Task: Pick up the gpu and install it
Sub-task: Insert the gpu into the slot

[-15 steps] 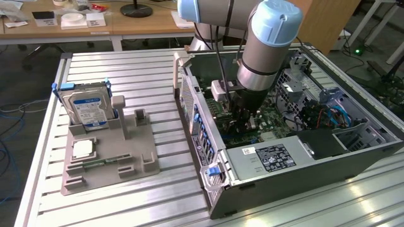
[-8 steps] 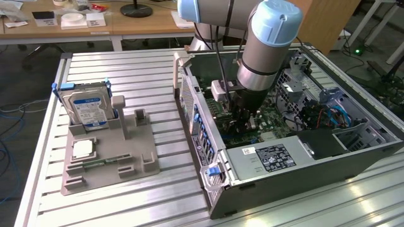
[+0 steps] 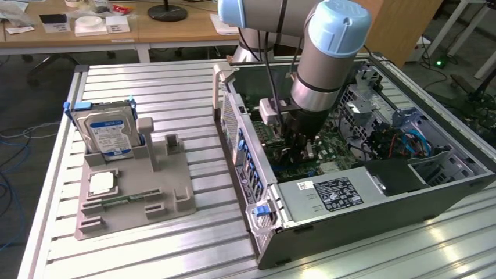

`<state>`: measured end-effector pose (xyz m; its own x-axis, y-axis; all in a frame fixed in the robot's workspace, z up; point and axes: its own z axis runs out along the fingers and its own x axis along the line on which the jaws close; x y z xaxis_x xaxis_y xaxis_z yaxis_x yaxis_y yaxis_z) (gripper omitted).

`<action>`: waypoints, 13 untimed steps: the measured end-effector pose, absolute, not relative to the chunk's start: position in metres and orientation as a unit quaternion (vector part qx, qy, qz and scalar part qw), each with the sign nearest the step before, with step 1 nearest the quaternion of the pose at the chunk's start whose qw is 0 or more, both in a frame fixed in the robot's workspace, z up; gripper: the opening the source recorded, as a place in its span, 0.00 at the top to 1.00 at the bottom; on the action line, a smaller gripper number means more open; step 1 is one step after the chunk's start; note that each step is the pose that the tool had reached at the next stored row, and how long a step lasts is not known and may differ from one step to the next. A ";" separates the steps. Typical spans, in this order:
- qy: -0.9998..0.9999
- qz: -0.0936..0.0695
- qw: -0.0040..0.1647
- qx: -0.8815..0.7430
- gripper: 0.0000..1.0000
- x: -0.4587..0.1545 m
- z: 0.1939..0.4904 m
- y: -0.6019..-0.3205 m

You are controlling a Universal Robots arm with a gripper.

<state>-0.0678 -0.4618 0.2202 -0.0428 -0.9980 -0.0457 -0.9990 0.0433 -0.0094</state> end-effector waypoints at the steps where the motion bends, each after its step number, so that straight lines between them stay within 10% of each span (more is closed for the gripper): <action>1: 0.722 0.012 0.020 -0.692 0.72 -0.068 0.220 -0.462; 13: 0.722 0.012 0.020 -0.692 0.72 -0.069 0.217 -0.462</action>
